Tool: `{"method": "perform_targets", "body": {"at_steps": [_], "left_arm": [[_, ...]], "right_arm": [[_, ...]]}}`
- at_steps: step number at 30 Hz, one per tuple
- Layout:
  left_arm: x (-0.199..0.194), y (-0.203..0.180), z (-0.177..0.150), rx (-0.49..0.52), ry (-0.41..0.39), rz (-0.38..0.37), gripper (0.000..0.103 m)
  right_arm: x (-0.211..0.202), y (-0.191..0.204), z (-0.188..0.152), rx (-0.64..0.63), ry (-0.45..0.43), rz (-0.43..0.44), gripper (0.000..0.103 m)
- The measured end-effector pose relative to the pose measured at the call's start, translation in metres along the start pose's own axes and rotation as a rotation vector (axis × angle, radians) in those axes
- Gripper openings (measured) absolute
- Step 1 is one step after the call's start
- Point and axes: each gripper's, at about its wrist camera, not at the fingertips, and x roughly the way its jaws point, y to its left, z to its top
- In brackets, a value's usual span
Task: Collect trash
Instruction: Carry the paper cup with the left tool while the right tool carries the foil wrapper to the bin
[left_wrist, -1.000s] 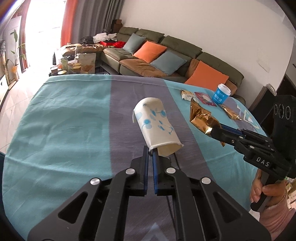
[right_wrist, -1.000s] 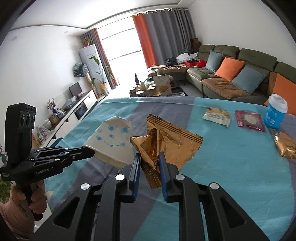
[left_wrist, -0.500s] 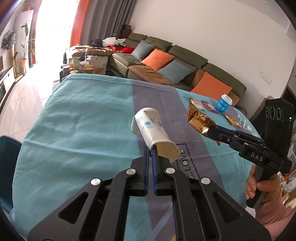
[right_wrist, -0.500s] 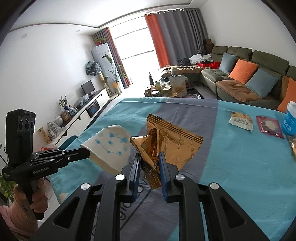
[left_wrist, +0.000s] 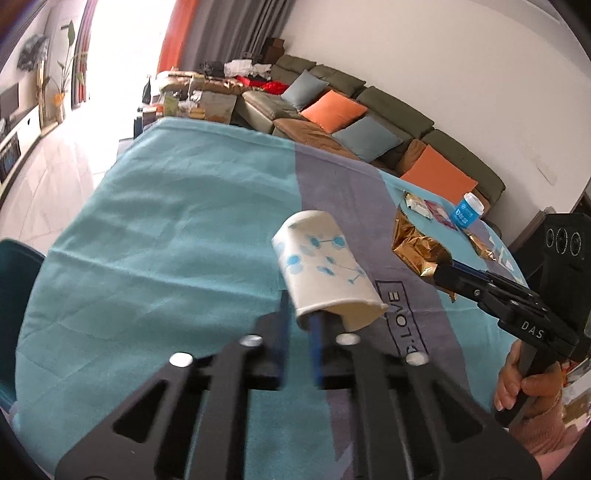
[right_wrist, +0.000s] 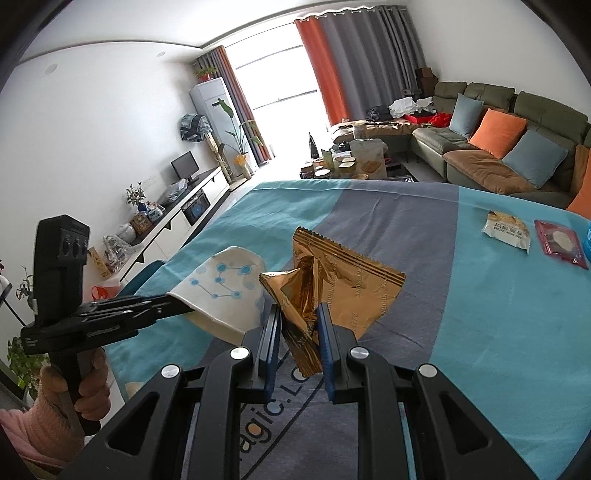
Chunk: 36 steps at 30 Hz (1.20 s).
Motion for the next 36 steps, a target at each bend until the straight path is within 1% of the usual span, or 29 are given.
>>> {"method": "perform_targets", "body": {"at_steps": [4,10,26,36], "left_arm": [[-0.003,0.001,-0.001,-0.003,-0.011,-0.002,0.007],[-0.017,0.002,-0.002,0.0,-0.042,-0.01,0.005],[-0.07,0.022,-0.011,-0.029,-0.127,0.03,0.004],[-0.095,0.039,-0.016,-0.052,-0.162,0.069,0.004]], "right_arm": [[0.001,-0.001,0.004,-0.003,-0.002,0.009,0.018],[0.001,0.011,0.005,-0.025,-0.01,0.032,0.018],[0.011,0.044,0.012,-0.095,-0.011,0.091,0.018],[0.021,0.063,0.016,-0.135,-0.001,0.126,0.018]]}}
